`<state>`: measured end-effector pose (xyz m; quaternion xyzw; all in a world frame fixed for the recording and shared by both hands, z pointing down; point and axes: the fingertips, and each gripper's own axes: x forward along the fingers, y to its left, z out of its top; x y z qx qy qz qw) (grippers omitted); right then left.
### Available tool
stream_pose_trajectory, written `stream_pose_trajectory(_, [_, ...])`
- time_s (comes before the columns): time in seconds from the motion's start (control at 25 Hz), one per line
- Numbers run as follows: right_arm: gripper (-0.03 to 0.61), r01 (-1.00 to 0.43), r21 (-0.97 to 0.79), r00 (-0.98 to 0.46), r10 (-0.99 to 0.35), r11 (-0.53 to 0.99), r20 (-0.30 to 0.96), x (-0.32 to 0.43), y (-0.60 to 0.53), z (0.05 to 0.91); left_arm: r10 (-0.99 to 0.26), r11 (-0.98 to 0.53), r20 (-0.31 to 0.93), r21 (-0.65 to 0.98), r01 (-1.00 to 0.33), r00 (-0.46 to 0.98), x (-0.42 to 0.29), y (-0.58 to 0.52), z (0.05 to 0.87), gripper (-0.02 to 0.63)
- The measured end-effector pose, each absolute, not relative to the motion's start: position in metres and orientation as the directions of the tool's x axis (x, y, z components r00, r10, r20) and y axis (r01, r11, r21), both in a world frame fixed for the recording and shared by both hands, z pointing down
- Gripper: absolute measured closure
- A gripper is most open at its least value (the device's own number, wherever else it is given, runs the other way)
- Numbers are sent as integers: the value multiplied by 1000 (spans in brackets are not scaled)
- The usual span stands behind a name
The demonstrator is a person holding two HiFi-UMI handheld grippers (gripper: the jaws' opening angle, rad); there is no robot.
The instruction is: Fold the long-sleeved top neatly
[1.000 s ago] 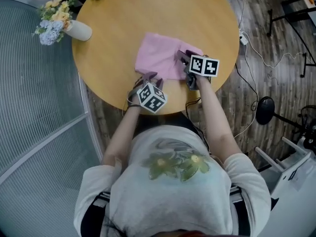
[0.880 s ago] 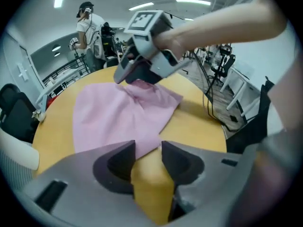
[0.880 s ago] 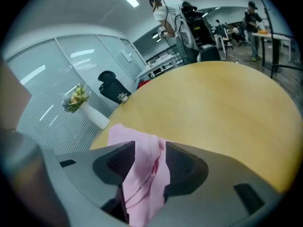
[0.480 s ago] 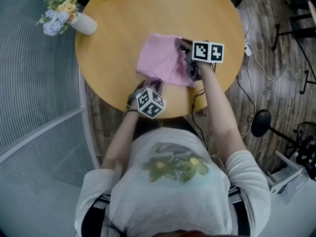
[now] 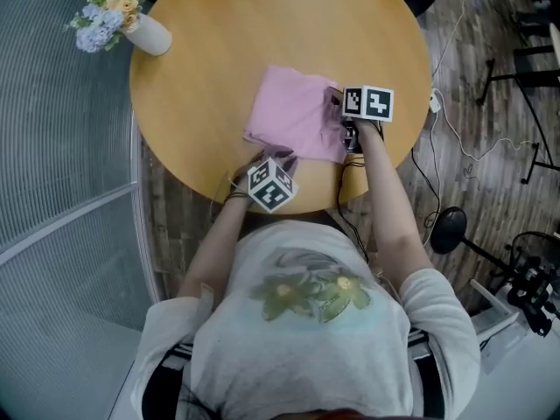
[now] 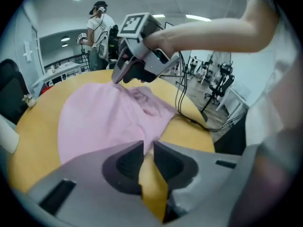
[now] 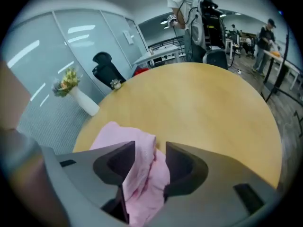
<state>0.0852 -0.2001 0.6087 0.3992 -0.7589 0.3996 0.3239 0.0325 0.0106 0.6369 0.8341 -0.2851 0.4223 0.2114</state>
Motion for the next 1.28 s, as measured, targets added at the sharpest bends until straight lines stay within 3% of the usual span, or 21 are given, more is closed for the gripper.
stream_pose_trajectory(0.16, [398, -812, -431, -581, -477, 394, 660, 73, -188, 568, -346, -662, 749, 232, -713, 565, 12, 7, 601, 535])
stream_pose_trajectory(0.2, [451, -788, -423, -610, -475, 447, 634, 62, -182, 564, -394, -615, 731, 241, -751, 557, -2, -2, 595, 535])
stream_pose_trajectory(0.24, [495, -771, -398, -622, -455, 497, 637, 52, -177, 568, -448, -555, 719, 243, -795, 532, -19, -14, 591, 535])
stream_pose_trajectory(0.36, [502, -804, -279, -514, -376, 525, 771, 47, -172, 621, -559, -371, 723, 219, -903, 405, -76, -49, 593, 535])
stream_pose_trajectory(0.52, [502, -818, -273, -488, -361, 505, 794, 49, -182, 643, -538, -246, 761, 268, -931, 362, -117, -70, 611, 517])
stream_pose_trajectory(0.68, [497, -810, -344, -558, -448, 475, 698, 52, -168, 592, -477, -181, 750, 426, -886, 458, -123, -68, 625, 443])
stream_pose_trajectory(0.76, [461, -805, -362, -566, -428, 470, 704, 56, -146, 586, -460, -165, 744, 465, -870, 485, -121, -65, 630, 433])
stream_pose_trajectory(0.88, [399, -808, -389, -559, -365, 443, 745, 63, -108, 598, -449, -208, 749, 442, -873, 487, -116, -66, 626, 433])
stream_pose_trajectory(1.04, [399, -821, -473, -563, -317, 319, 763, 64, -71, 622, -454, -317, 752, 366, -875, 478, -110, -75, 607, 433])
stream_pose_trajectory(1.28, [400, -860, -485, -508, -366, 159, 780, 63, -55, 645, -366, -665, 725, 235, -709, 584, -52, -124, 568, 433])
